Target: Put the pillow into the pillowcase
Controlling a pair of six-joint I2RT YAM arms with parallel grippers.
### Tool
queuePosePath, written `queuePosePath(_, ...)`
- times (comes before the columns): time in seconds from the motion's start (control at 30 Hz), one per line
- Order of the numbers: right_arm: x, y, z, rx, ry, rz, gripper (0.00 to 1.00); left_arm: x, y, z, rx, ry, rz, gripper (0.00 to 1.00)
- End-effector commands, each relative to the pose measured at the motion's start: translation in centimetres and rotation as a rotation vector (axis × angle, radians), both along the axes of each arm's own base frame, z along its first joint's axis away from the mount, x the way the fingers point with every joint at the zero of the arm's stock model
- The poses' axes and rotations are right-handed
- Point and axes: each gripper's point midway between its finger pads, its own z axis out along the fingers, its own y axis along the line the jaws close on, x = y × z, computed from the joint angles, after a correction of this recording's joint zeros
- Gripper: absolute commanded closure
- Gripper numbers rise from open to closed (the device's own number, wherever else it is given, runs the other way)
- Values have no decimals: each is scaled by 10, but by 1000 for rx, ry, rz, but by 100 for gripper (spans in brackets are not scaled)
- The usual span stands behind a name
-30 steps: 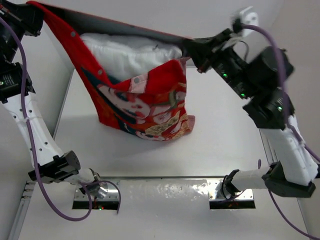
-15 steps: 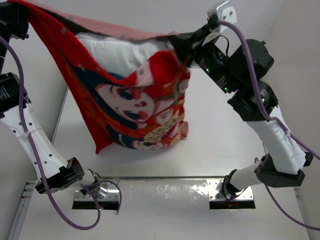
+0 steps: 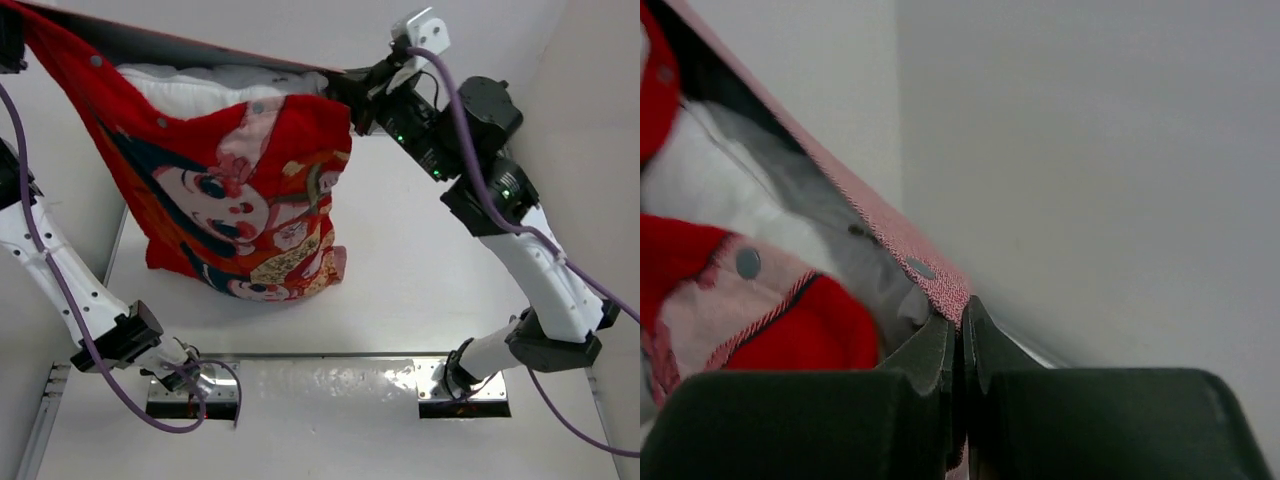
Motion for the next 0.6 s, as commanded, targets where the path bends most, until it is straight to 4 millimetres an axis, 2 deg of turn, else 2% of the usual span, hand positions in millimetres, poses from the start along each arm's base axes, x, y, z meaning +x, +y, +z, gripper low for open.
queuePosePath(0.0,-80,-54,124,313,-269,88,100,-71,23,87,38,-295,308,100)
queuePosePath(0.03,-80,-36,122,300,-254,131,100,-82,31,96,41,-324,368,100)
queuePosePath(0.07,-81,-24,117,282,-243,164,100,-99,27,113,71,-386,415,100)
queuePosePath(0.1,-82,-11,110,251,-226,201,100,-113,37,124,50,-449,493,100)
queuePosePath(0.13,-90,4,106,242,-215,248,100,-129,32,139,82,-534,525,100)
queuePosePath(0.17,-89,17,100,228,-203,270,100,-141,37,146,76,-587,580,100)
queuePosePath(0.23,-99,33,95,220,-195,328,100,-157,25,161,144,-666,593,100)
queuePosePath(0.33,-100,48,80,185,-176,342,100,-148,14,161,184,-664,518,100)
queuePosePath(0.37,-99,45,77,184,-167,330,100,-133,9,153,192,-618,437,100)
queuePosePath(0.4,-96,45,70,190,-133,327,100,-112,18,137,170,-554,379,100)
queuePosePath(0.43,-74,42,48,170,-78,269,100,-95,4,129,123,-536,232,100)
queuePosePath(0.47,-72,30,46,229,-22,257,100,-60,11,108,103,-443,146,100)
queuePosePath(0.5,-59,24,32,246,32,224,100,-30,-2,95,60,-383,48,100)
queuePosePath(0.53,-33,14,0,231,106,155,100,-5,-4,78,9,-282,16,100)
queuePosePath(0.57,-19,-10,-8,295,167,98,100,49,-8,36,-26,-125,-20,100)
